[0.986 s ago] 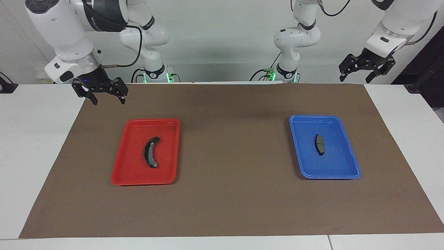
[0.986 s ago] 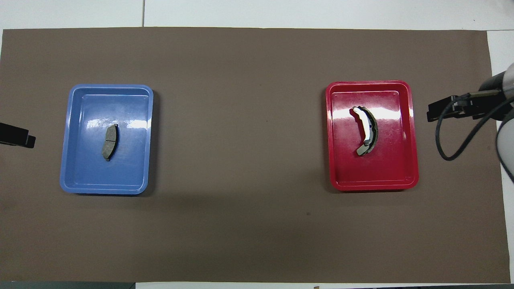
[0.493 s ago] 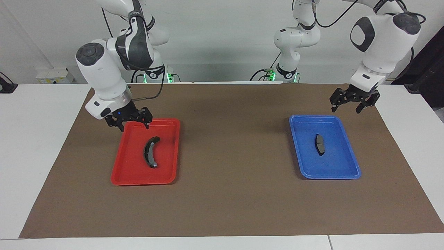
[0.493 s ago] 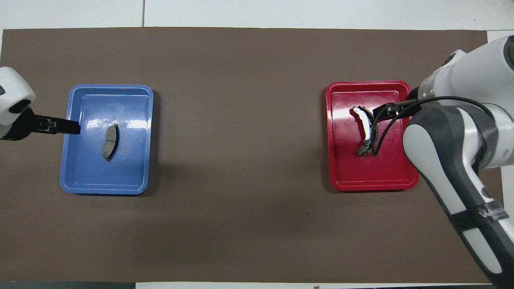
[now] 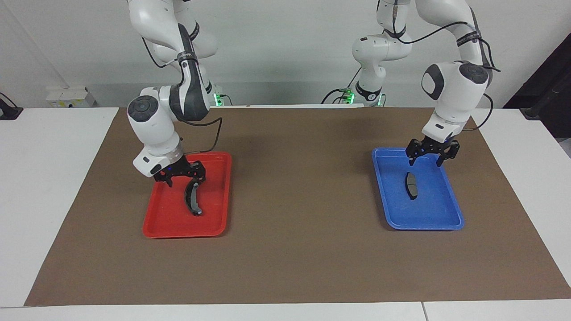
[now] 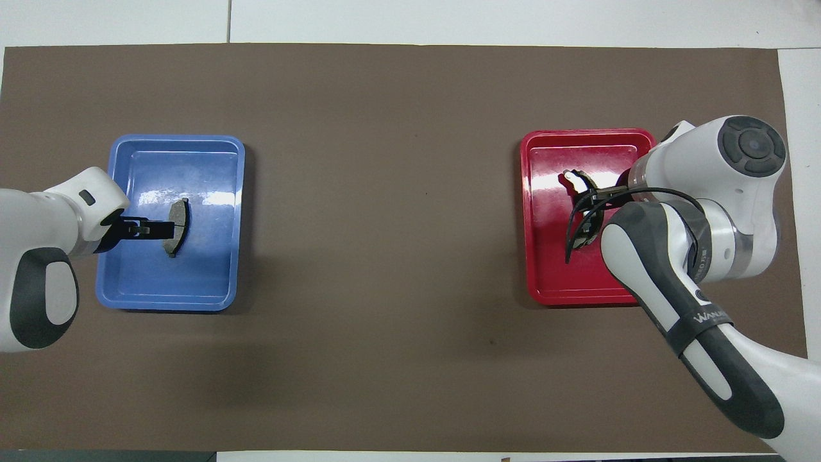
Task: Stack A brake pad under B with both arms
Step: 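Grasp the pads in both trays with the left and right grippers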
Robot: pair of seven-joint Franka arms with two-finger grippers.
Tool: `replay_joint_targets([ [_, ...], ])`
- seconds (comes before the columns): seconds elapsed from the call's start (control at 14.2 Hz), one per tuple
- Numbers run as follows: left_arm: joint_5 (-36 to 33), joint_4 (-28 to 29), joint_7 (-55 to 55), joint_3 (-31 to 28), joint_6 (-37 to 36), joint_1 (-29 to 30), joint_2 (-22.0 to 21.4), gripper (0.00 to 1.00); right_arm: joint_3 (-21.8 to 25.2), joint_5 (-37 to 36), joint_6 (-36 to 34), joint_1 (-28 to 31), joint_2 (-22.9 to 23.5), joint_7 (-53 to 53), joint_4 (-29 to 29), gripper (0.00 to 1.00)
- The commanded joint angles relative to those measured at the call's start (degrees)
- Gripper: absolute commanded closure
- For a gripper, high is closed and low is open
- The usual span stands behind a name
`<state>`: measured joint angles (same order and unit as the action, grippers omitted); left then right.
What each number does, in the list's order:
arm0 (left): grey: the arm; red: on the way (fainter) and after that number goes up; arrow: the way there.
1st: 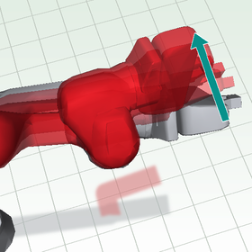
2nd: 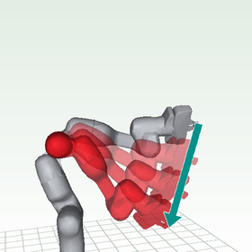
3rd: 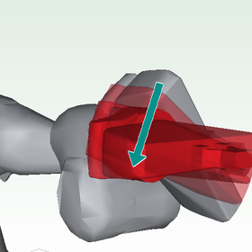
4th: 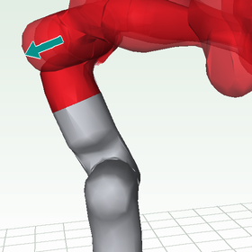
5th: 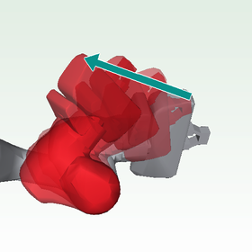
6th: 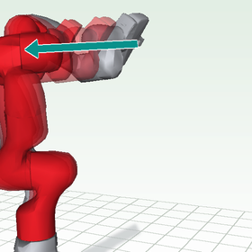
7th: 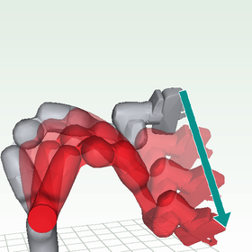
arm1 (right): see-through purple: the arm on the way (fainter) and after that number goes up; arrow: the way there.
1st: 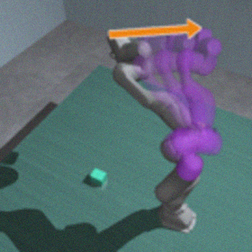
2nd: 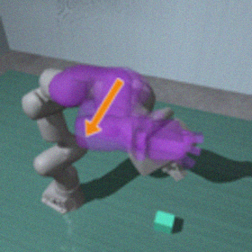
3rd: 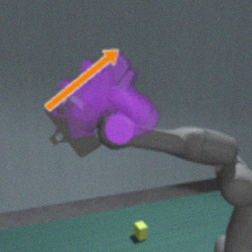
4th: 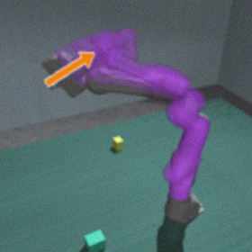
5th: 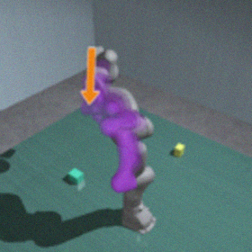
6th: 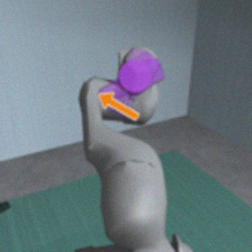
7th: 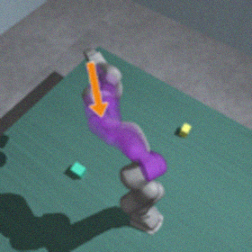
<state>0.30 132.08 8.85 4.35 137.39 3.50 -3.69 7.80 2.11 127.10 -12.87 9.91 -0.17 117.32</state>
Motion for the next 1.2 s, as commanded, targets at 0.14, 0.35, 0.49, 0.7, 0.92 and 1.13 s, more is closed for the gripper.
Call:
replay_joint_targets([
  [0.14, 0.75, 0.63, 1.08, -0.05, 6.49, -0.07, 6.58, 0.02, -0.24, 0.79, 3.50, 0.47, 3.35, -0.36, 0.98, 0.10],
  [0.35, 0.75, 0.63, 0.47, -0.05, 10.78, -0.34, 10.27, 0.03, -0.24, 0.79, 4.72, 0.74, 4.94, -1.49, 0.63, 0.18],
  [0.49, 0.75, 0.63, 0.47, -0.05, 11.50, -0.34, 11.51, 0.05, -0.24, 0.79, 5.35, 0.91, 5.38, -2.38, 0.98, 0.22],
  [0.7, 0.75, 0.55, 1.17, -0.14, 11.59, -0.34, 12.56, 0.14, -0.24, 0.79, 5.52, 0.83, 5.73, -2.47, 0.98, 0.28],
  [0.92, 0.75, 0.46, 2.21, -0.22, 11.15, -0.34, 12.65, 0.55, -0.24, 0.79, 5.44, 0.91, 5.82, -2.47, 0.98, 0.32],
  [1.13, 0.75, 0.46, 4.24, -0.40, 10.80, -0.34, 12.57, 0.99, -0.24, 0.79, 5.52, 0.91, 5.82, -2.47, 0.98, 0.35],
])
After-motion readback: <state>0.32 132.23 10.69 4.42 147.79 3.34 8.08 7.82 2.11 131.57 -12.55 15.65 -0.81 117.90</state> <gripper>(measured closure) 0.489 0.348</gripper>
